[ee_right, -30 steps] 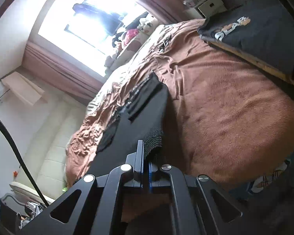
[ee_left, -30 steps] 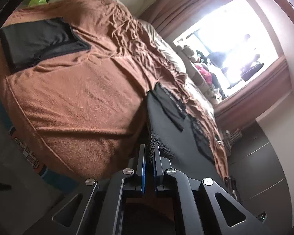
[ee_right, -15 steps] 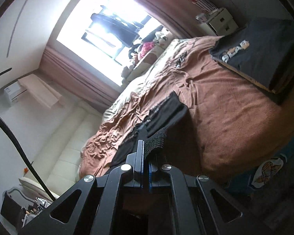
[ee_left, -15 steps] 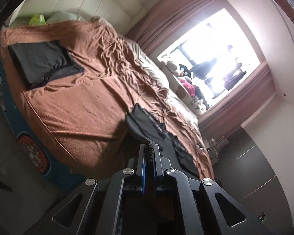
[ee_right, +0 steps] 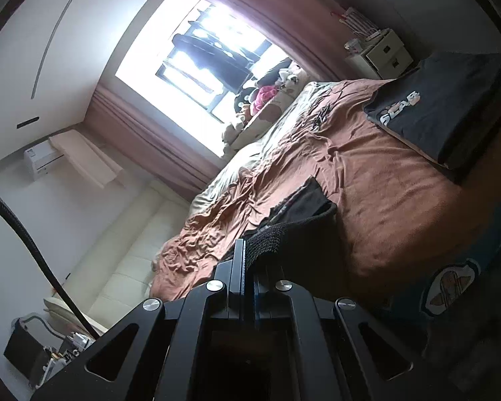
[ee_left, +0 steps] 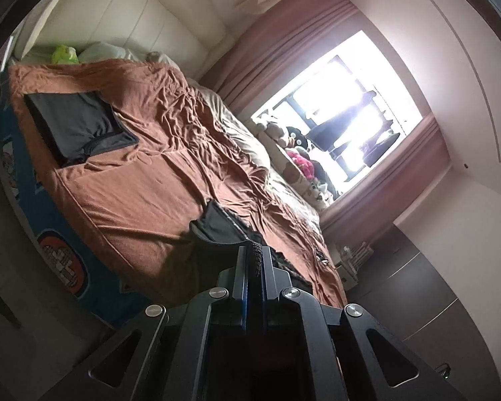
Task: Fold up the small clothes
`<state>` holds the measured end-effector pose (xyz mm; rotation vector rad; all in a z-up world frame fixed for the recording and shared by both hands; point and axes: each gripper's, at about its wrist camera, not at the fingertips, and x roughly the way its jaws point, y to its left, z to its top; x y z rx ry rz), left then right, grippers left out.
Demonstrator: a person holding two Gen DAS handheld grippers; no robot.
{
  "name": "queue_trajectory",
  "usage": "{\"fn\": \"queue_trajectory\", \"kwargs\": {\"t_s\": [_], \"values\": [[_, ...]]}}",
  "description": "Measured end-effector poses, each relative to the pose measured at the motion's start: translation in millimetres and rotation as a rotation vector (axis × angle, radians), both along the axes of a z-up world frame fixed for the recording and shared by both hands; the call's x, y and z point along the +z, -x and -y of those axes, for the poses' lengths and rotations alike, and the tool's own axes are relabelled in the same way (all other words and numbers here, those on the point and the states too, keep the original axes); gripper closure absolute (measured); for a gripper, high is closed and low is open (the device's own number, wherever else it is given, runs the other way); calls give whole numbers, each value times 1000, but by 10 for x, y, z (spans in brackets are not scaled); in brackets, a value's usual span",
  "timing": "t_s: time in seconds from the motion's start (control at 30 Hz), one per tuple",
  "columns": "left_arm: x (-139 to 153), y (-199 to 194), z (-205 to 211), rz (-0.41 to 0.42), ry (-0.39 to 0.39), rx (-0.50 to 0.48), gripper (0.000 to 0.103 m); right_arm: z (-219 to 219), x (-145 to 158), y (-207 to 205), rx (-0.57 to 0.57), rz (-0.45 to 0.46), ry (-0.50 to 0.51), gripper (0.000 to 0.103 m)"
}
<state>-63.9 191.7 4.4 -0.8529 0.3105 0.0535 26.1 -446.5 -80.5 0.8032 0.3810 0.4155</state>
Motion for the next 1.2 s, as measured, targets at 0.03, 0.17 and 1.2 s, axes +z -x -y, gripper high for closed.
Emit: {"fn": "queue_trajectory", "kwargs": {"t_s": [0.03, 0.17, 1.2], "values": [[4, 35, 6, 2, -2, 1, 98, 1, -9, 21, -1, 2, 0, 103], [-21, 138, 17, 1, 3, 1, 98, 23, -56, 70, -3, 0, -6, 103], [231, -1476, -211, -92, -13, 2, 98, -139, 271, -1628, -18, -90, -60, 103]]}}
